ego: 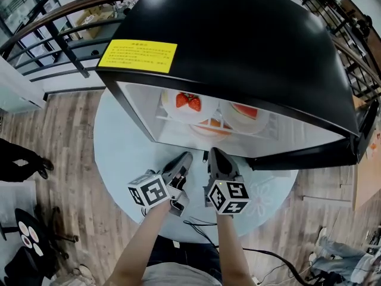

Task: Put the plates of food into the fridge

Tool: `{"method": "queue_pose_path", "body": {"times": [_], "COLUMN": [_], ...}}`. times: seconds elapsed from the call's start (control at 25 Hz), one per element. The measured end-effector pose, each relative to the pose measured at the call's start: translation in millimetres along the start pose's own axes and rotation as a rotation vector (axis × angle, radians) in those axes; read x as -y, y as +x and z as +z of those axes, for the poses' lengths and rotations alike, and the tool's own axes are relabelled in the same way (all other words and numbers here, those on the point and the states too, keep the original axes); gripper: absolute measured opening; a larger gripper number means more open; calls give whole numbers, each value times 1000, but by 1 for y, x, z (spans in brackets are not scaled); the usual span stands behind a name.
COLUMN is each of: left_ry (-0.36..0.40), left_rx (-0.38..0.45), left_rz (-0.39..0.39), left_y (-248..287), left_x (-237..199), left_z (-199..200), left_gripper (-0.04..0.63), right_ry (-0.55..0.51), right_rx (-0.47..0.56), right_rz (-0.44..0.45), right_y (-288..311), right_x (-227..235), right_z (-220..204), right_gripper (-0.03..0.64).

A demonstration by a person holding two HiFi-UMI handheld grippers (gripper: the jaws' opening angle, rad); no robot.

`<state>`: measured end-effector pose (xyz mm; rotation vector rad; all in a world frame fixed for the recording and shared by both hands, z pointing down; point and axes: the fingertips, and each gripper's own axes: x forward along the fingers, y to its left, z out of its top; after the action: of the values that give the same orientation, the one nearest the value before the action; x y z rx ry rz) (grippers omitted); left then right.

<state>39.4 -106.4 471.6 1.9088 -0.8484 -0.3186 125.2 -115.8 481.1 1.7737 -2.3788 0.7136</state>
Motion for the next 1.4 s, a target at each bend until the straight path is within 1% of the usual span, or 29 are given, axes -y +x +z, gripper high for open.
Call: {"method": "queue_pose_path", "body": {"times": [0.08,0.12,0.24,0.32,0.36,0.44,0.52,0.72,0.84,1.04,1.4], "left_ry": [97,167,423,570,626,699,734,789,823,854,871], "left_rx": [57,76,111,143,162,196,211,217,219,226,240], "left_rz": [-36,-37,3,35,49,77,97,121,141,108,83], "left_y": [-8,-12,-26,-36,-42,-52,-62,-83,-90,-97,-106], "left_x": [23,34,63,79,87,99,107,114,119,133,142], "left_z": [7,10,18,24,27,32,35,34,29,24,25], "left_gripper": [46,46,40,40,32,12,8,8,8,8,8], "right_ry": [-43,-53,-47,-46,-49,-54,-59,-57,-63,-69,-80], "right_rx": [86,123,204,236,245,255,261,282,290,310,332], "right_rz": [-16,-23,-33,-33,-32,-29,-26,-29,-16,0,-5], "right_y": [-23,-34,-65,-81,-88,-97,-105,-117,-125,-134,-144], "right_x": [-11,-16,-28,-35,-39,-44,-50,-64,-73,-88,-98], "right_z": [18,27,45,53,56,59,60,58,57,62,64], "right_gripper": [12,13,14,12,12,12,13,12,12,12,12]}}
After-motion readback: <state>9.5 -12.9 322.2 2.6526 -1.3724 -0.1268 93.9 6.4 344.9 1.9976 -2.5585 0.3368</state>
